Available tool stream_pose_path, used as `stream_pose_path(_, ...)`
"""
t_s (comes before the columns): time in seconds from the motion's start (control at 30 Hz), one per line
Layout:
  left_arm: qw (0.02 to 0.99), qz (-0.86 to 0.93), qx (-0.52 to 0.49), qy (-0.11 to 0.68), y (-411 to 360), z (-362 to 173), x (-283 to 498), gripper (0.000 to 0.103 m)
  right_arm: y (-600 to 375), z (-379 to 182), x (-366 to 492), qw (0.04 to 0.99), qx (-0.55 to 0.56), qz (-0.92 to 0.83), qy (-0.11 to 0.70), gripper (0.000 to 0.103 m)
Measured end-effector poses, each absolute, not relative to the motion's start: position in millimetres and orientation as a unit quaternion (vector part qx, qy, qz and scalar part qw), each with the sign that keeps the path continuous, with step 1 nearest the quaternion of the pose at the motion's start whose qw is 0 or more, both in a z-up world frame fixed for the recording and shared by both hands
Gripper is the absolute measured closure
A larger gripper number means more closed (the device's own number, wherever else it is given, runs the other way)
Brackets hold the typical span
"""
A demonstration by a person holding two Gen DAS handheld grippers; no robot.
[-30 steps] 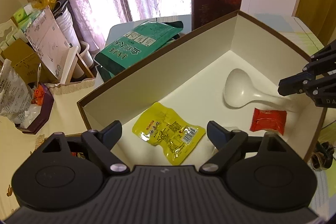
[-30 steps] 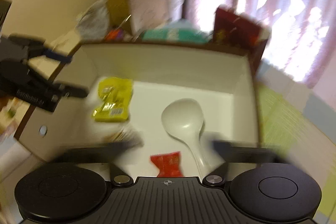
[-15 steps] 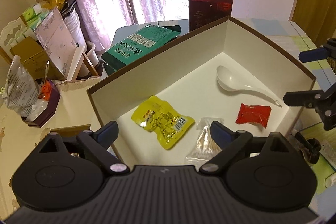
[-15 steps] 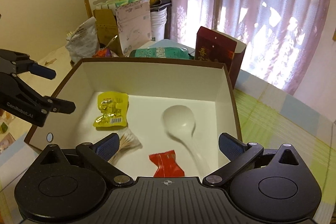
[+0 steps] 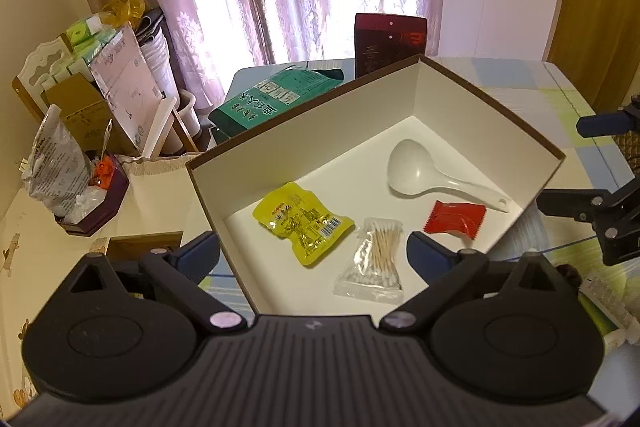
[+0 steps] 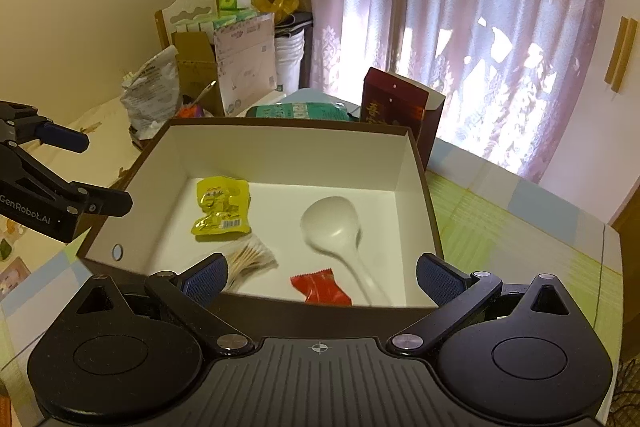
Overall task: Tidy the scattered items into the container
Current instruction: 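Withdraw both tools from the box toward the items on the table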
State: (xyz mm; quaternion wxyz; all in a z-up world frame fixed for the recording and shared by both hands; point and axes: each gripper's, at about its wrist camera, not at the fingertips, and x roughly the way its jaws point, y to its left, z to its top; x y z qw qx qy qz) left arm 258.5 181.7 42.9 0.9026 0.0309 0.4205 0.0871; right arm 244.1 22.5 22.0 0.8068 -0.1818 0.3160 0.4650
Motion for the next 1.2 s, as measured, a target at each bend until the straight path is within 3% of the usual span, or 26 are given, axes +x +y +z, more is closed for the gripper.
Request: stream_pose_path(1.2, 0.916, 0.086, 0.035, 0.391, 98.3, 68.0, 169.3, 0.001, -83.0, 46.4, 177.6, 0.821, -0.151, 0.467, 0.292, 0.000)
